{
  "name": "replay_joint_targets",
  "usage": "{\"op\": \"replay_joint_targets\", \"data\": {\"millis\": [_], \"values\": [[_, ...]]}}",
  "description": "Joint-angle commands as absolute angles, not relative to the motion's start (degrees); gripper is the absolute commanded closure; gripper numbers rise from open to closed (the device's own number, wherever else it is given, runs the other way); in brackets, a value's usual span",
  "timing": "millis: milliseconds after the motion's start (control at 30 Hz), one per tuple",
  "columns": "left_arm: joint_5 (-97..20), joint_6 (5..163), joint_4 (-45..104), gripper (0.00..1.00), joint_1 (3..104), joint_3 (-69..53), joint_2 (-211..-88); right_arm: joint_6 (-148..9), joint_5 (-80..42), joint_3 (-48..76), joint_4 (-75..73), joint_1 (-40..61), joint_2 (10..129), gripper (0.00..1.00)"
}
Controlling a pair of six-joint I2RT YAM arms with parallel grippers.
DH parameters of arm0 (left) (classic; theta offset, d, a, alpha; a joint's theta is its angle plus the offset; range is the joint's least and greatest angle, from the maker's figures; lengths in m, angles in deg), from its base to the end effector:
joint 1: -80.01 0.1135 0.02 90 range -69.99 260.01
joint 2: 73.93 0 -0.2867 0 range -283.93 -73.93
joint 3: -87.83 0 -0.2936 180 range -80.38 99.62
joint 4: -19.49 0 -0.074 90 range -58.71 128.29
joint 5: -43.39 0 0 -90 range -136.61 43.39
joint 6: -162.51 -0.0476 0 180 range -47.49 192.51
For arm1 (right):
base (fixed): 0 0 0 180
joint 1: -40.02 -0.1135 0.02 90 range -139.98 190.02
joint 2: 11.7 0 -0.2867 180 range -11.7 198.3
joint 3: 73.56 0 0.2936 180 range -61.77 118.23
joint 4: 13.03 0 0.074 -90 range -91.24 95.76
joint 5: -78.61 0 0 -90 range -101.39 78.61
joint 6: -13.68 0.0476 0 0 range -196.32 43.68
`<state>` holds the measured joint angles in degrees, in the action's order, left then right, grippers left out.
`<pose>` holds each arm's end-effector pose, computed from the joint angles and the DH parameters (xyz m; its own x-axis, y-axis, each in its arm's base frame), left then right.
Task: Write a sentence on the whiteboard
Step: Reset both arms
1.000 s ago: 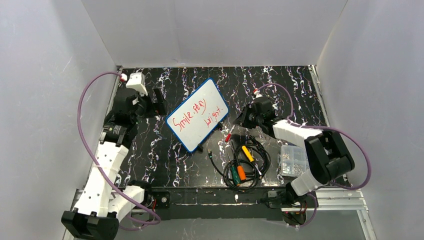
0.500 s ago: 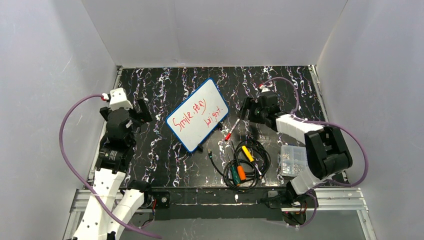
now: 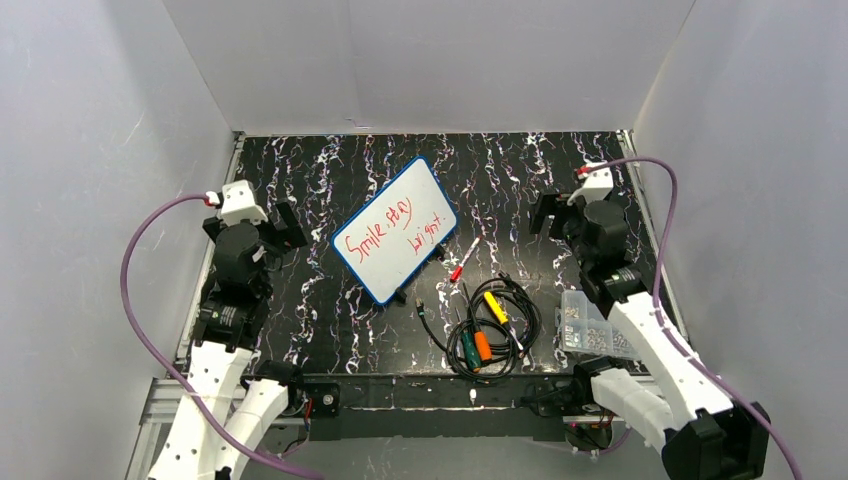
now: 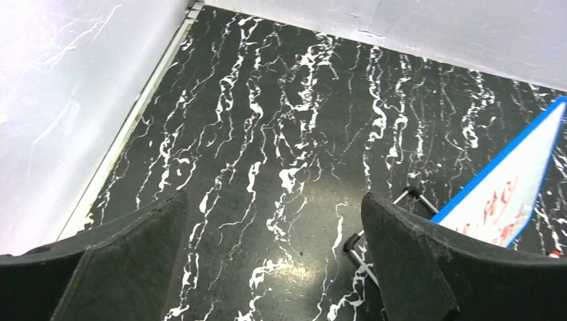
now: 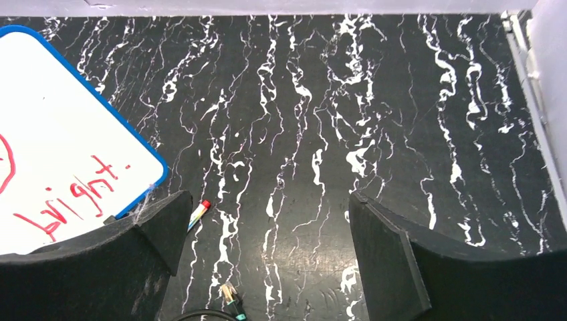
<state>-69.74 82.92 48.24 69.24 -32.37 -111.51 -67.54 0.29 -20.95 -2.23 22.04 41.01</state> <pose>0.1819 -0.0156 0.3860 -0.0717 -0.1555 -0.9852 -0.2283 0.9641 -0.1356 0.2487 0.0706 0.3183 -0.1950 0.0939 -0.9763 -0.0844 0.9901 0.1121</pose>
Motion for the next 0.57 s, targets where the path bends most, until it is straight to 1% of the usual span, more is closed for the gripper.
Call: {"op": "replay_joint_targets", "data": {"millis": [0,200,533], "values": [[-66.01,81.93,44.43,0.01,69.42,-34.13,-108.58,-71.57,-1.29,-23.93,-6.1,22.97,36.81,0.06],[-65.37,81.61,43.71,0.01,69.37,-34.89,-107.44,-70.0,-5.73,-24.02,-6.06,25.6,35.53,0.06],[-64.34,81.36,44.54,0.01,69.37,-34.38,-108.56,-69.81,-4.9,-24.2,-5.72,26.74,34.9,0.06]]}}
